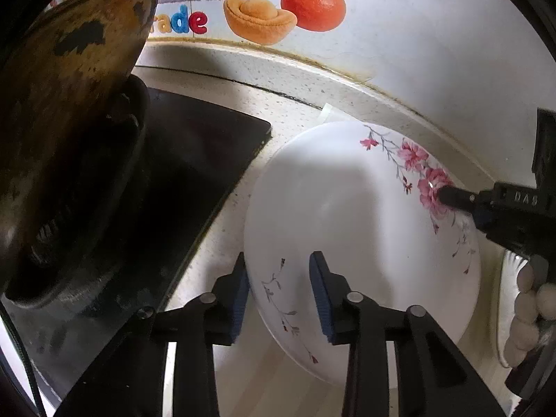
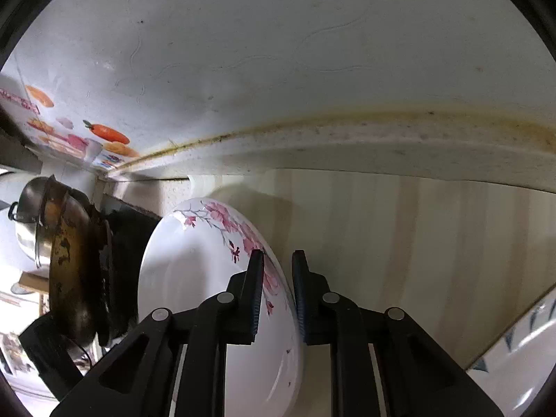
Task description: Organize plates and bowls
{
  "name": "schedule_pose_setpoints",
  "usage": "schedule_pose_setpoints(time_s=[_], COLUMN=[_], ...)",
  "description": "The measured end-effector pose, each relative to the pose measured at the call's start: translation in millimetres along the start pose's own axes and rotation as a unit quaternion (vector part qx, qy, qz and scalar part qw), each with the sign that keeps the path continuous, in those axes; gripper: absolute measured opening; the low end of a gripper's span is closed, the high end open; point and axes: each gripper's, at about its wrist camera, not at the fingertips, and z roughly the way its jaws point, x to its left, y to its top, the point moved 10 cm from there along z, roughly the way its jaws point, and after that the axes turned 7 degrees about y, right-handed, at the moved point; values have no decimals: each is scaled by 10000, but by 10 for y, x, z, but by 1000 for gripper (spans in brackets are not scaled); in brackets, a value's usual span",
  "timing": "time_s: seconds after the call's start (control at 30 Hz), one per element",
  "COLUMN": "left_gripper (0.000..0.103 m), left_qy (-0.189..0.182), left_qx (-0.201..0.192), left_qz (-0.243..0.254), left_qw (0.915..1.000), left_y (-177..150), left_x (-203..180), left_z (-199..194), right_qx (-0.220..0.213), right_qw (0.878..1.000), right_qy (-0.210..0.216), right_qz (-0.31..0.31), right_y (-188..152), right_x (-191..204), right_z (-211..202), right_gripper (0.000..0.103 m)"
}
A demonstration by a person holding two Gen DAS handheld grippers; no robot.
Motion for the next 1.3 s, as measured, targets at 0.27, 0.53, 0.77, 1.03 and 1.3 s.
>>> schedule_pose_setpoints(time_s=[0.27, 0.53, 0.77, 1.03, 1.3], left_gripper=[29, 29, 29, 29, 29], left_qy=[-169, -308, -576, -865, -972], left_qx=[-36, -138, -88, 158, 486], left_qz=[-61, 48, 266, 722, 1236], left_qw=[9998, 9994, 9979, 9935, 9864], left_y=[-58, -260, -626, -1340, -2001], left_x=[-161, -364, -646, -1183, -1596], left_z=[-176, -588, -1143, -1614, -1737], right_qx=[62, -71, -326, -463, -297], right_qw=[9999, 9999, 9994, 9988, 9978], right_qy=[-95, -29, 75, -62, -339], right_qz=[-97, -123, -72, 162, 492], right_y=[-239, -551, -993, -1759, -2665], right_x=[-84, -118, -200, -565, -1149], right_z=[-289, -841, -1654, -2543, -3026], right_gripper=[18, 19, 19, 18, 19])
